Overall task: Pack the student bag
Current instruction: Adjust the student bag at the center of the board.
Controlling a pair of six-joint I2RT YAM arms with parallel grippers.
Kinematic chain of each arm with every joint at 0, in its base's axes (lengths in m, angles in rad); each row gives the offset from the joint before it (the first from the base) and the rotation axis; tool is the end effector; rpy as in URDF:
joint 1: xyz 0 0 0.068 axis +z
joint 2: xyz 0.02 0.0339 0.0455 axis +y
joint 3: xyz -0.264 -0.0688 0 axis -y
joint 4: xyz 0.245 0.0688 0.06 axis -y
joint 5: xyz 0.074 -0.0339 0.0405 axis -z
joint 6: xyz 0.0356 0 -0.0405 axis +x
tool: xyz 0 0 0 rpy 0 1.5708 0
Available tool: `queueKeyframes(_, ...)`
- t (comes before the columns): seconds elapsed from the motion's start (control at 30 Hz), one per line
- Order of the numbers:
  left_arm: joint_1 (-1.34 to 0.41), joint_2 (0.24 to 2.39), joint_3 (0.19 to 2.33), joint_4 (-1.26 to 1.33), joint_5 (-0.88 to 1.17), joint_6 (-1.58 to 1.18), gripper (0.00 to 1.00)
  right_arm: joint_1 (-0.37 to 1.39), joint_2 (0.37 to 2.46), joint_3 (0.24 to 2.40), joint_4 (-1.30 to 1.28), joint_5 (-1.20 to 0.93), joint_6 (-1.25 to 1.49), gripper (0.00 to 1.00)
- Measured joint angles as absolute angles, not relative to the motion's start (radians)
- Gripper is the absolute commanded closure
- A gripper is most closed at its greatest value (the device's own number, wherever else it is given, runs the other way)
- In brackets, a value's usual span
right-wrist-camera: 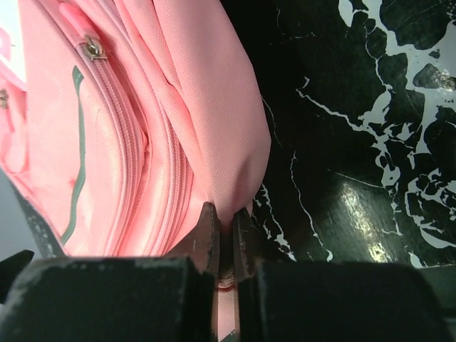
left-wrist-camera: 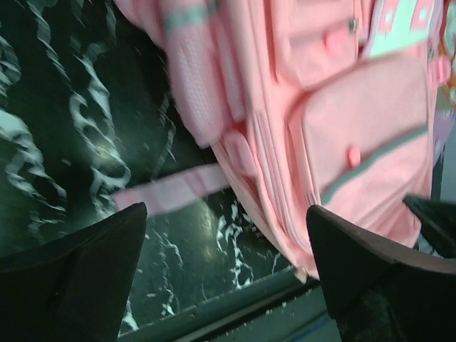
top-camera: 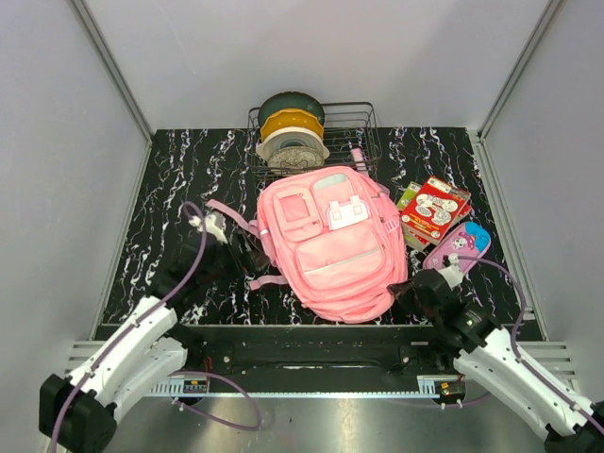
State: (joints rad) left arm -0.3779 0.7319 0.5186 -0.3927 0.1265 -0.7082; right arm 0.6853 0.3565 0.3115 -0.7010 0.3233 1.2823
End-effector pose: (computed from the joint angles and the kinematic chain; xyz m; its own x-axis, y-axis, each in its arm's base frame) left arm 0.1523 -0.0653 0.2344 -0.7029 -0.4152 -0.5775 0.0069 0.8079 -0.5892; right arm 0.0840 0.0540 0.1814 -0.5516 0.7231 -0.4157 0.3844 0.6627 0.6427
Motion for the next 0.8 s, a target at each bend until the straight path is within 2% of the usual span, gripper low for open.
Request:
queueKeyframes(0.2, -0.660, 0.807, 0.430, -0.274, 0.036, -0.865, 0.01, 0.685, 0.561, 0.310, -0.567, 0.281, 1.227, 1.00)
queueKeyframes(0.27, -0.706, 0.860, 0.433, -0.220, 0.007, -0.889, 0.01, 0.685, 0.587, 0.310, -0.536, 0.264, 1.208, 1.00)
queueKeyframes(0.4, -0.776, 0.986, 0.437, -0.123, -0.039, -0.928, 0.08, 0.685, 0.592, 0.310, -0.492, 0.233, 1.175, 1.00)
queueKeyframes(0.43, -0.781, 1.014, 0.437, -0.096, -0.041, -0.939, 0.14, 0.685, 0.592, 0.310, -0.485, 0.223, 1.171, 1.00)
queueKeyframes(0.5, -0.785, 1.067, 0.435, -0.029, -0.040, -0.957, 0.19, 0.685, 0.594, 0.308, -0.461, 0.201, 1.161, 1.00)
queueKeyframes(0.6, -0.787, 1.134, 0.435, 0.023, -0.049, -0.973, 0.43, 0.685, 0.604, 0.298, -0.431, 0.182, 1.145, 0.97)
queueKeyframes(0.63, -0.786, 1.154, 0.435, 0.029, -0.055, -0.973, 0.56, 0.685, 0.609, 0.291, -0.423, 0.178, 1.137, 0.95)
queueKeyframes(0.7, -0.786, 1.174, 0.435, 0.042, -0.064, -0.976, 0.68, 0.685, 0.617, 0.286, -0.413, 0.175, 1.125, 0.92)
queueKeyframes(0.73, -0.786, 1.174, 0.436, 0.049, -0.067, -0.976, 0.74, 0.685, 0.619, 0.286, -0.410, 0.173, 1.118, 0.85)
queueKeyframes(0.77, -0.786, 1.174, 0.437, 0.051, -0.071, -0.975, 0.87, 0.685, 0.618, 0.286, -0.408, 0.171, 1.110, 0.77)
queueKeyframes(0.8, -0.786, 1.174, 0.437, 0.051, -0.074, -0.976, 0.92, 0.685, 0.617, 0.286, -0.406, 0.168, 1.102, 0.65)
